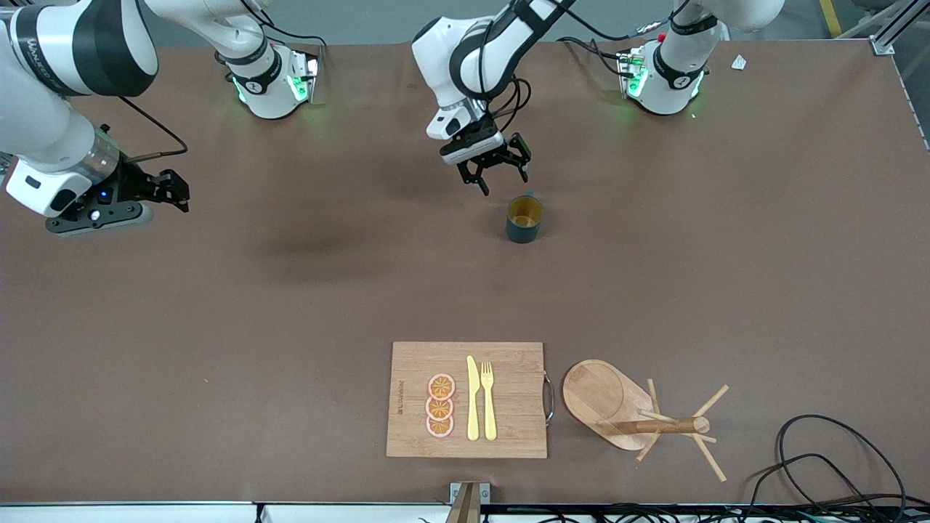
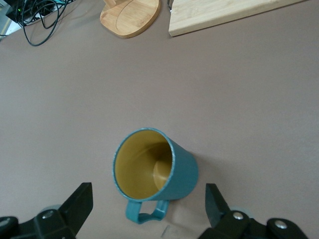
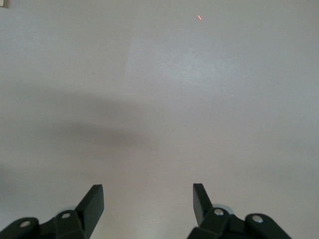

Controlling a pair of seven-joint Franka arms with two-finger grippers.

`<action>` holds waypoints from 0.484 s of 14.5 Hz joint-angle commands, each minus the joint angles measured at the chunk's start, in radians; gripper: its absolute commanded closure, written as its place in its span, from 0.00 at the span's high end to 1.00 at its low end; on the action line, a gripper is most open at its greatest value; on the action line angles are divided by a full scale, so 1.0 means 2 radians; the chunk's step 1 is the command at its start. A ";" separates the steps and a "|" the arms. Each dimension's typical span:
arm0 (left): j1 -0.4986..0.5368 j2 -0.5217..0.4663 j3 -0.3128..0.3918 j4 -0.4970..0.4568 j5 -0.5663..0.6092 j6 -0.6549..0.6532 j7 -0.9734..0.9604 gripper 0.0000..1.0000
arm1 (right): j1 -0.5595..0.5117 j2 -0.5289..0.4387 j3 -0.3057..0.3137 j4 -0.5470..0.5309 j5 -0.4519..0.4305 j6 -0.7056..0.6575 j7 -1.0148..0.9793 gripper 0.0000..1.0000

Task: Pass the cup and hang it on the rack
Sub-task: 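Position the left gripper above the mug handle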

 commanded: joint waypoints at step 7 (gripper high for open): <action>-0.007 0.051 0.003 0.005 0.050 0.000 -0.045 0.99 | -0.010 -0.016 0.007 -0.016 -0.012 0.008 -0.006 0.81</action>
